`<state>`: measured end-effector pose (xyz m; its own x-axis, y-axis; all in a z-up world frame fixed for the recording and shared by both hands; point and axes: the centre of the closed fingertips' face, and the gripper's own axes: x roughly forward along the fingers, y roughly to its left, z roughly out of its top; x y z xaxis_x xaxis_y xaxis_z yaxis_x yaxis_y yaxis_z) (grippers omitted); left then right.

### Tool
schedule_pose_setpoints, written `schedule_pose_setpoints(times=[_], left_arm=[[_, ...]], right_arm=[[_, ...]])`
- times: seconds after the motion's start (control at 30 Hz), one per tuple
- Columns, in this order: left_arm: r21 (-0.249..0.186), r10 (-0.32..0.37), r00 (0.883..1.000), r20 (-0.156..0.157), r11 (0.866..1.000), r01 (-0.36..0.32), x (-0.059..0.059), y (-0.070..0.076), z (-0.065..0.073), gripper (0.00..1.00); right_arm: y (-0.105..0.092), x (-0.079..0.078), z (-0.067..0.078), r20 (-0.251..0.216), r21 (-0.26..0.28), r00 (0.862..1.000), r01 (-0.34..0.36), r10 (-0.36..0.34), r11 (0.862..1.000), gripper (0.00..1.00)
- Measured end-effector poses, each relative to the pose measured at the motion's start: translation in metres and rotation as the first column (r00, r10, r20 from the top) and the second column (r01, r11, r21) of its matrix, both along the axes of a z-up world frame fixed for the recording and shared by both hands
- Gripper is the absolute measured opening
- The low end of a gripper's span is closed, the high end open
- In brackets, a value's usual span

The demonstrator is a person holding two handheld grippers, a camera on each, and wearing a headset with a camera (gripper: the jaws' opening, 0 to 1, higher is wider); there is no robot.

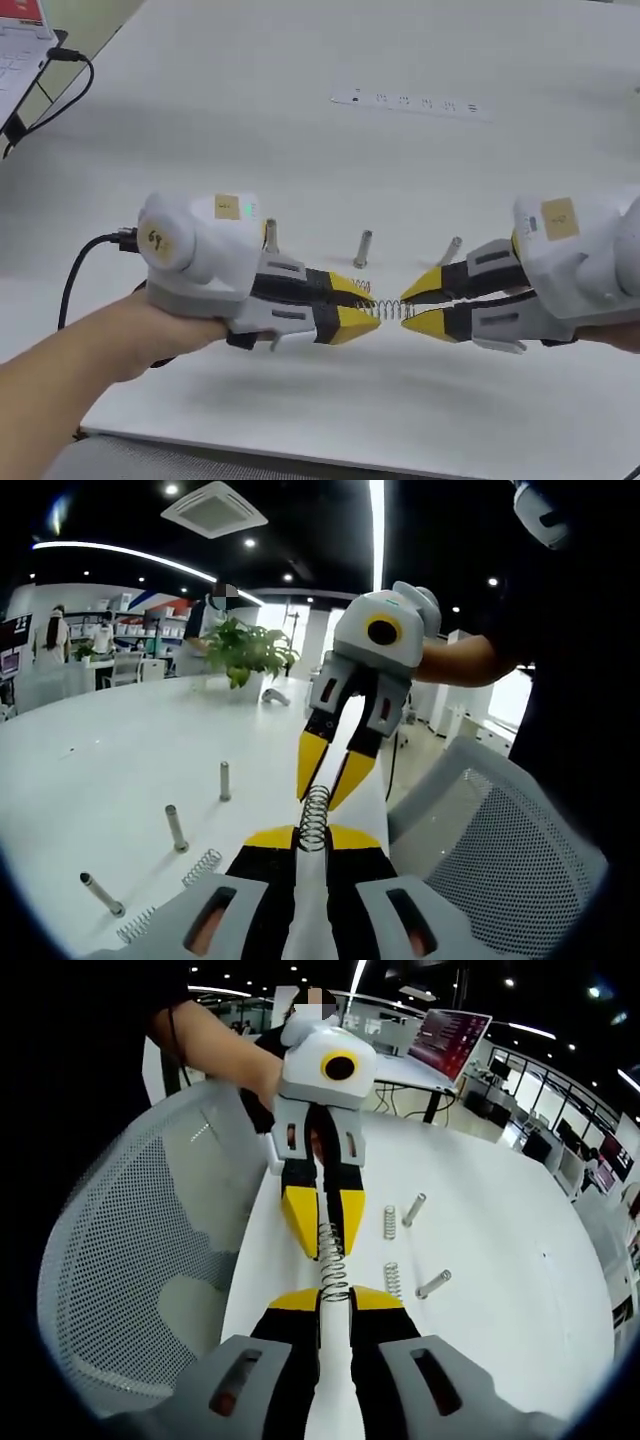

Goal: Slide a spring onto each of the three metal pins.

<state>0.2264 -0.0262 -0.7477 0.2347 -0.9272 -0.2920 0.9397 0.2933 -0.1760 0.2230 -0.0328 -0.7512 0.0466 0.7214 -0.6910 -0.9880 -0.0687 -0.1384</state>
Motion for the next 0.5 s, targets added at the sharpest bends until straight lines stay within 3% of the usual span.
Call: schedule_pose_setpoints(times=[0.2, 0.37, 0.5], left_arm=[[0.035, -0.015, 1.0, 0.003, 0.999, 0.015, -0.001, 0.0, -0.01, 0.03], [0.056, -0.028, 1.0, 0.015, 0.998, 0.027, -0.001, -0.001, -0.015, 0.03], [0.049, -0.036, 0.999, 0.017, 0.998, 0.035, -0.001, -0.002, -0.015, 0.03]], right_arm=[[0.008, -0.005, 0.015, -0.021, 0.046, 1.0, -0.015, 0.016, 0.999, 0.07], [0.01, -0.004, 0.012, -0.03, 0.049, 0.999, -0.01, 0.011, 0.999, 0.07], [0.012, -0.004, 0.017, -0.039, 0.072, 0.999, -0.002, 0.005, 0.997, 0.07]])
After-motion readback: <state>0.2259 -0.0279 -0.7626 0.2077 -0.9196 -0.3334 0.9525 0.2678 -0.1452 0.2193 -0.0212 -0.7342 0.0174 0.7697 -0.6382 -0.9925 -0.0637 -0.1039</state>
